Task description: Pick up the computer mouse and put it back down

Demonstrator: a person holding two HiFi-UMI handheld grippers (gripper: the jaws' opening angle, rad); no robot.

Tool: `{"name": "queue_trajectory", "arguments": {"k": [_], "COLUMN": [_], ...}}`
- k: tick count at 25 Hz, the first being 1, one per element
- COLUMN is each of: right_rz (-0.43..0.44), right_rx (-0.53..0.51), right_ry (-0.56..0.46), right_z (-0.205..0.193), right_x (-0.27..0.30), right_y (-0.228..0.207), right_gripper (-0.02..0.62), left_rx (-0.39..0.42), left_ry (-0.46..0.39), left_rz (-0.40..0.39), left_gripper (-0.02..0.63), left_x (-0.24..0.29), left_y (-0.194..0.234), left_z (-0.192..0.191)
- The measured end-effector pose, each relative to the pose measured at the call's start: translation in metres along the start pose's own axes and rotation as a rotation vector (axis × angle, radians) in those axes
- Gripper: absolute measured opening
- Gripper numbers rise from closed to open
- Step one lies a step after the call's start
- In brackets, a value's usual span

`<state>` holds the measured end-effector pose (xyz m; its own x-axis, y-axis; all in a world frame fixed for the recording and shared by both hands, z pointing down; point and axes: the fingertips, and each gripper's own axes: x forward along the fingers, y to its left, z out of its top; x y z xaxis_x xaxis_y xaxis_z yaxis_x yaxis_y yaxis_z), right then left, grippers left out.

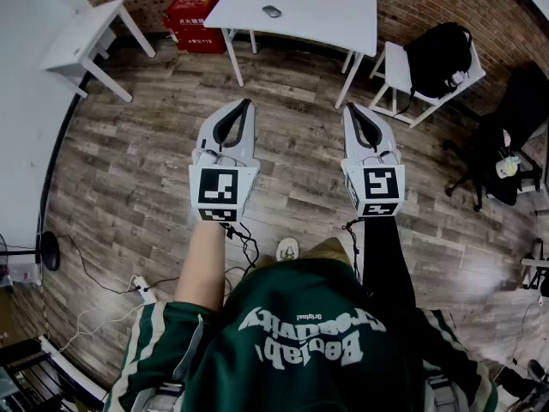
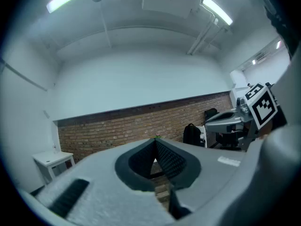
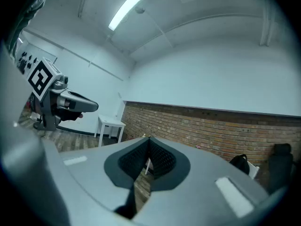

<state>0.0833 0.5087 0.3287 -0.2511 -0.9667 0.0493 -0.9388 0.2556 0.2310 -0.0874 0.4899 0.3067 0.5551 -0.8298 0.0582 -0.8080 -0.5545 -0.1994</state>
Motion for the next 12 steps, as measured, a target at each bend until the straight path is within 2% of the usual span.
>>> {"name": "queue_trajectory", "arguments": {"k": [7,12], "right_rz": [0.017,0.005], "right_rx": [-0.001,0.05], "right_ry": [-0.014,-0.045], "right_z": [0.003,0.011], "right_x": [-0.003,-0.007], "right_y": [0.013,0.015], "right_gripper": [0.014,0.014], "left_rx": [0.016,0.009], "left_ry": [-0.004,-0.021], "left_rz": [-0.003,0.009], "left_gripper": [0.006,0.006], "left_x": [-0.01,-0.019], "left_y": [0.001,0.008], "left_z": [0.004,0.011]}}
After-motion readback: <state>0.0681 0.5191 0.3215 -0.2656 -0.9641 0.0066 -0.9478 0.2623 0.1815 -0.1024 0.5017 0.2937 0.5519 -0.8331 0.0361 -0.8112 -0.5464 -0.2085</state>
